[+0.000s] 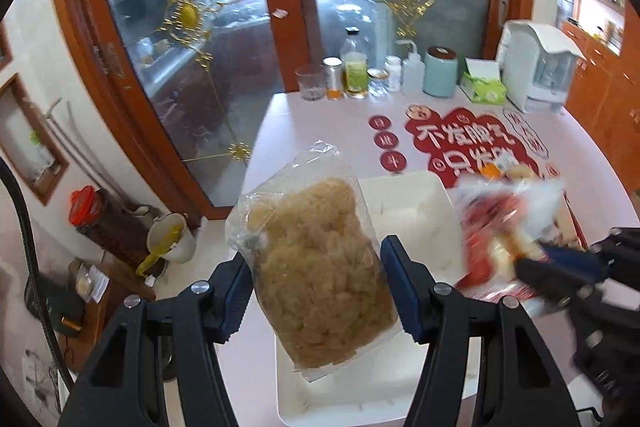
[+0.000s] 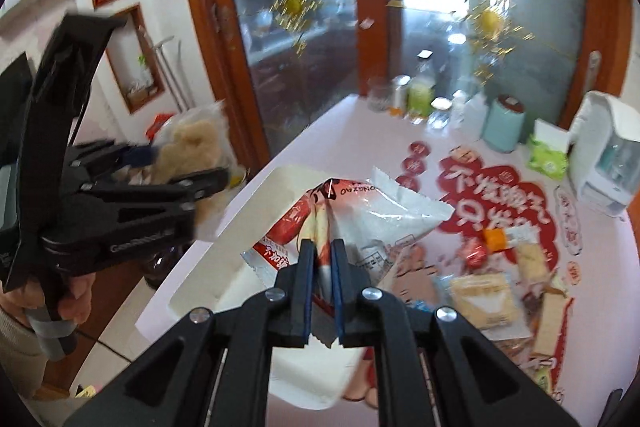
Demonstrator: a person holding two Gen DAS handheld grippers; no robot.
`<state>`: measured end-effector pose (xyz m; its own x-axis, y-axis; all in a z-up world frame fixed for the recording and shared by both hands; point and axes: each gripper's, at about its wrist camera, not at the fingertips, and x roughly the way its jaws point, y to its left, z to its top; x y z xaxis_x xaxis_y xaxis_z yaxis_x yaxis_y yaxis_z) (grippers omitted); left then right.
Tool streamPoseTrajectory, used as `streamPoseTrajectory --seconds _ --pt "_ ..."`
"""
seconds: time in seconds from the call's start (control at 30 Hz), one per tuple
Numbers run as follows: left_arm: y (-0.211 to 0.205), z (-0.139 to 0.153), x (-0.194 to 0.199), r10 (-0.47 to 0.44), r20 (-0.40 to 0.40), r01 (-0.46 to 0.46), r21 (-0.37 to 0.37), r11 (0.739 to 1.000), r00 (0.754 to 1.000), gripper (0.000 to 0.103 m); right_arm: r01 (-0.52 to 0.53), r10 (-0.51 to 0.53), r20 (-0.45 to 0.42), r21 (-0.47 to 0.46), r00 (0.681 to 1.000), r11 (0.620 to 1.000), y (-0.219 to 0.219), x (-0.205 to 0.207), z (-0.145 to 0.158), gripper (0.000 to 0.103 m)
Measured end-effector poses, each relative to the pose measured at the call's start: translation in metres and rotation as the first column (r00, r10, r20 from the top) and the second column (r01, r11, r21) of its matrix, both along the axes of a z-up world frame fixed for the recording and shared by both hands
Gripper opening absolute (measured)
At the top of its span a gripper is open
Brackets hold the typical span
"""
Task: Organize snacks
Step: 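Carry the pastry bag into the tray with left tool while right drops a white bag, then grasp a clear pastry bag with the left tool while the right tool grasps a printed clear bag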
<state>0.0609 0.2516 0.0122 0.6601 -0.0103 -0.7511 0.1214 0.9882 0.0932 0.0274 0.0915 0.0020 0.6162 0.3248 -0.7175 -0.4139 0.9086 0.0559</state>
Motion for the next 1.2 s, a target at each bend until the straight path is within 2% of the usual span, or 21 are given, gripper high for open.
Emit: streamPoseTrajectory --seconds 0.07,0.1,0.2,0.23,0.33,0.63,1.2 --pt "-0.001 -0.009 0.003 -0.035 -0.018 0.035 0.005 0.999 0.999 0.095 -0.015 0.014 -0.058 -0.016 0.998 1.000 0.015 0.004 -0.012 0.010" --pt "-0.002 -0.013 0.002 -0.045 -0.017 0.045 0.014 0.999 0.999 0.098 -0.019 0.017 -0.074 -0.020 0.997 1.000 0.018 0.004 -0.014 0.015" --pt "-0.007 -0.019 0.003 -0.077 -0.003 0.077 0.047 0.996 0.997 0.099 0.013 -0.017 -0.110 -0.038 0.994 0.999 0.024 0.005 -0.024 0.041" --pt "-0.009 -0.021 0.004 -0.088 -0.004 0.088 0.057 0.994 0.996 0.099 0.032 -0.036 -0.117 -0.035 0.992 0.999 0.023 0.005 -0.025 0.046" --pt "-0.016 -0.025 0.004 -0.116 0.004 0.115 0.073 0.991 0.993 0.099 0.090 -0.092 -0.125 -0.026 0.988 0.996 0.016 0.003 -0.024 0.048" --pt "-0.032 -0.026 0.002 -0.194 0.000 0.194 0.053 0.980 0.981 0.099 0.199 -0.203 -0.162 -0.037 0.966 0.979 0.002 -0.005 -0.032 0.048" --pt "-0.073 -0.018 -0.017 -0.309 0.007 0.309 0.010 0.951 0.951 0.099 0.307 -0.314 -0.113 -0.071 0.943 0.949 -0.024 -0.047 -0.023 0.049"
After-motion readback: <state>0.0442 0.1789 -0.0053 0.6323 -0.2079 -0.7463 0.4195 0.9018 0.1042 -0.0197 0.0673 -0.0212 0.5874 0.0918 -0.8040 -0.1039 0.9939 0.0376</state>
